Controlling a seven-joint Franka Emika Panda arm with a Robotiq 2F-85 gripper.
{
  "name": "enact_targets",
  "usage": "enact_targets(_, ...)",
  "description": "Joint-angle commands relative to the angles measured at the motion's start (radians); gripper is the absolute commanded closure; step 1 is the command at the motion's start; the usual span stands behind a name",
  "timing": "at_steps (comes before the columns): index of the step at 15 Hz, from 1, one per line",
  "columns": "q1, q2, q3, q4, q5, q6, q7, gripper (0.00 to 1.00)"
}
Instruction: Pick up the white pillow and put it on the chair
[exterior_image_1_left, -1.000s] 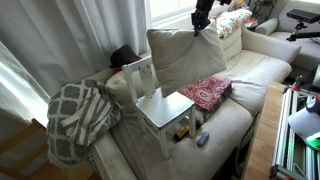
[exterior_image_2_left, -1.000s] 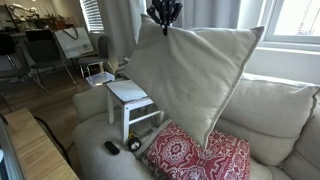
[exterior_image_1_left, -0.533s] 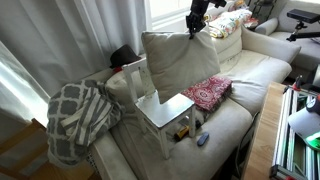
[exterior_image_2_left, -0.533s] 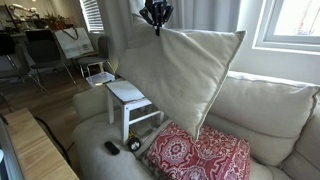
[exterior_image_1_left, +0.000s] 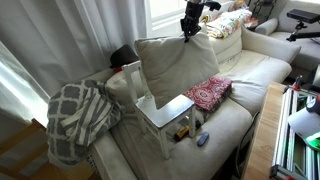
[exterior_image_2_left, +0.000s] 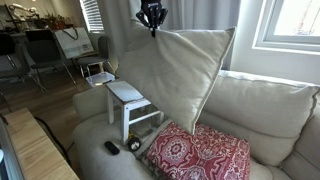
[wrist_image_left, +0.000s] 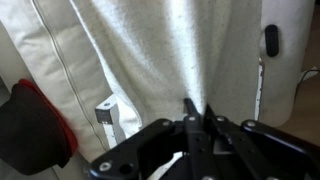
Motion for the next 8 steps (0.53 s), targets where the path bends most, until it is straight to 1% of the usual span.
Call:
enact_targets(1,0.055,-0.022,0.024,0.005,-0.030,0.052,0.036,0.98)
enact_targets(3,0.079,-0.012,0.037,0.015,-0.041,0.096,0.063,0.98)
enact_targets(5,0.101,0.009,0.044,0.021,-0.068,0.160,0.121,0.98)
enact_targets(8,0.119,0.040,0.051,0.030,-0.096,0.224,0.211,0.98)
